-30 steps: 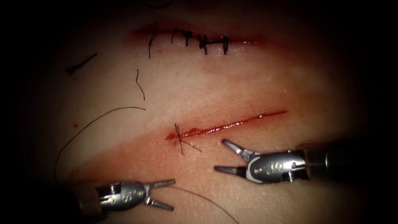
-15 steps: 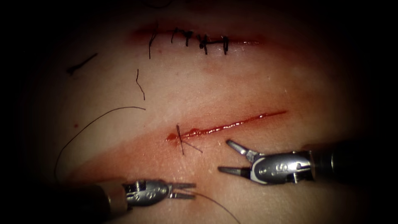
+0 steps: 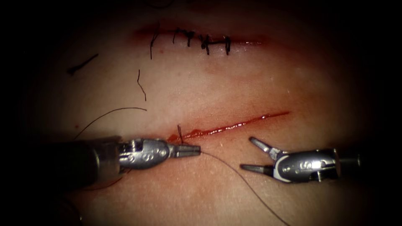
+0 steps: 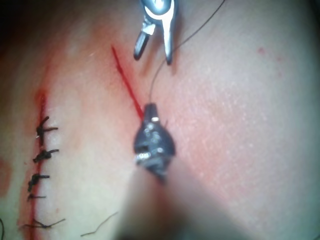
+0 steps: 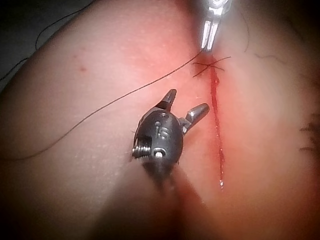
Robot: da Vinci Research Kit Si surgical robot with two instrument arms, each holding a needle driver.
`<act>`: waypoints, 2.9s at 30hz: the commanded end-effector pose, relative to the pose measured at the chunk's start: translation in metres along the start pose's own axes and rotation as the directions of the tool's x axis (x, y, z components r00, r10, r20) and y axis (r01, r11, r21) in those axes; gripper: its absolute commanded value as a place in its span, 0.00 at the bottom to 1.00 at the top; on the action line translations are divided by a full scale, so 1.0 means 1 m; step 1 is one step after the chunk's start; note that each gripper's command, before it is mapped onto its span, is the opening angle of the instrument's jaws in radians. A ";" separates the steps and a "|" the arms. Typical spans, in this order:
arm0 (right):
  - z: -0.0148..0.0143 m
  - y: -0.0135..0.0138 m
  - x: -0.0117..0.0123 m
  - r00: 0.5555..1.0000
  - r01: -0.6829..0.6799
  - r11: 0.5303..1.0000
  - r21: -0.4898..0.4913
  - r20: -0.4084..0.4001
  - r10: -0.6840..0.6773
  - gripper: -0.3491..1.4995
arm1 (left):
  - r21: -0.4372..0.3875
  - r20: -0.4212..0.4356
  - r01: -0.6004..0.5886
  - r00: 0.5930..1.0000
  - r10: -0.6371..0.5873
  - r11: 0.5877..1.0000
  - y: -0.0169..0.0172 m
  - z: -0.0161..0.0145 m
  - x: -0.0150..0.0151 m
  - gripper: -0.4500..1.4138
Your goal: Wound Closure
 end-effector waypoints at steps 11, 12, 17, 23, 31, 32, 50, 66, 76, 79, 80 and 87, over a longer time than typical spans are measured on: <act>-0.0023 0.0003 -0.0019 1.000 0.000 1.000 -0.030 0.016 0.000 0.95 | 0.066 -0.021 0.037 0.999 -0.035 0.997 -0.0166 0.0016 0.0048 0.00; -0.0024 0.0003 -0.0019 1.000 0.000 1.000 -0.030 0.016 0.000 0.95 | 0.073 -0.025 0.043 0.999 -0.041 0.996 -0.0177 0.0018 0.0046 0.00; -0.0028 0.0003 -0.0019 1.000 0.001 1.000 -0.029 0.015 0.000 0.95 | 0.102 -0.025 0.059 0.998 -0.057 0.993 -0.0224 0.0019 0.0028 0.00; -0.0025 -0.0001 -0.0021 1.000 -0.002 0.999 -0.034 0.016 0.003 0.95 | 0.189 -0.036 0.100 0.995 -0.095 0.977 -0.0301 0.0002 -0.0015 0.00; -0.0014 -0.0016 -0.0024 1.000 -0.005 0.999 -0.035 0.015 0.006 0.95 | 0.275 -0.051 0.141 0.990 -0.132 0.951 -0.0390 0.0033 -0.0031 0.00; -0.0014 -0.0016 -0.0024 1.000 -0.005 0.999 -0.036 0.015 0.006 0.95 | 0.279 -0.057 0.145 0.989 -0.134 0.949 -0.0395 0.0040 -0.0029 0.00; -0.0015 -0.0020 -0.0022 1.000 -0.009 0.999 -0.037 0.015 0.010 0.95 | 0.356 -0.051 0.123 0.992 -0.113 0.926 -0.0530 0.0105 0.0003 0.00; -0.0012 -0.0023 -0.0020 1.000 -0.015 0.999 -0.039 0.015 0.016 0.96 | 0.217 -0.131 0.315 0.947 -0.292 0.924 -0.0412 0.0072 -0.0003 0.88; -0.0005 -0.0025 -0.0018 1.000 -0.016 0.999 -0.034 0.010 0.016 0.96 | 0.078 -0.141 0.273 0.955 -0.261 0.959 -0.0242 -0.0008 -0.0035 0.88; -0.0001 -0.0026 -0.0017 1.000 -0.016 0.999 -0.030 0.006 0.017 0.96 | 0.032 -0.152 0.282 0.950 -0.274 0.959 -0.0190 -0.0026 -0.0042 0.88; 0.0000 -0.0027 -0.0017 1.000 -0.016 0.999 -0.031 0.006 0.017 0.96 | 0.016 -0.156 0.287 0.947 -0.281 0.958 -0.0171 -0.0032 -0.0045 0.88; 0.0002 -0.0027 -0.0016 1.000 -0.017 0.999 -0.028 0.004 0.017 0.96 | -0.062 -0.193 0.350 0.914 -0.355 0.935 -0.0081 -0.0043 -0.0048 0.84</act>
